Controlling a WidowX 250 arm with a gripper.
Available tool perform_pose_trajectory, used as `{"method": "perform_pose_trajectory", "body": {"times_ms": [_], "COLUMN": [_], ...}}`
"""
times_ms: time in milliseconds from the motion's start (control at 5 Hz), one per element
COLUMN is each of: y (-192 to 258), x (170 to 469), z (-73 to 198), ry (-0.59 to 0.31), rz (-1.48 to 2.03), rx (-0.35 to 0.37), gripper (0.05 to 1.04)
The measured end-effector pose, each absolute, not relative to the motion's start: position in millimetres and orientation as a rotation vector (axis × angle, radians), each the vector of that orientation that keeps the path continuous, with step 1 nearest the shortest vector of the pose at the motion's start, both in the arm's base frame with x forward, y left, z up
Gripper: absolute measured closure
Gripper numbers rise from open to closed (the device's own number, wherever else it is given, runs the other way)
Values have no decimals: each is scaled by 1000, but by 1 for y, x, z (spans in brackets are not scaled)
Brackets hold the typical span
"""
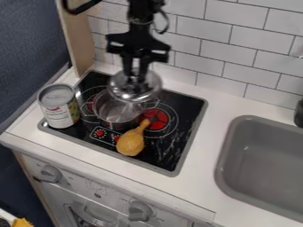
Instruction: Uncovered the silver pot and put the lid on the right side of the table
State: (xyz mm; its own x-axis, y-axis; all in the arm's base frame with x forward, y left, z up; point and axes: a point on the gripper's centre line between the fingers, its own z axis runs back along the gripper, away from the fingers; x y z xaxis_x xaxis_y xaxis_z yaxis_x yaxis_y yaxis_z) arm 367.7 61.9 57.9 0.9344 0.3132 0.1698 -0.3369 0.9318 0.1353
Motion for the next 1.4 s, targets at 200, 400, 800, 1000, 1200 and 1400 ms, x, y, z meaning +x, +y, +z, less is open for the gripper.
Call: {"method": "perform_pose_trajectory", "body": {"times_ms": [200,400,800,1000,1200,1400], "y": [24,-9,-60,-60,-56,-57], "x": [386,404,434,441,442,449], "z": [73,61,21,-3,-23,-26], "ry": [-176,-135,-101,-86,-65,-73], "rz": [265,202,83,72,66,44], "rx": [131,106,87,109,138,138], "gripper": [805,805,805,805,805,805]}}
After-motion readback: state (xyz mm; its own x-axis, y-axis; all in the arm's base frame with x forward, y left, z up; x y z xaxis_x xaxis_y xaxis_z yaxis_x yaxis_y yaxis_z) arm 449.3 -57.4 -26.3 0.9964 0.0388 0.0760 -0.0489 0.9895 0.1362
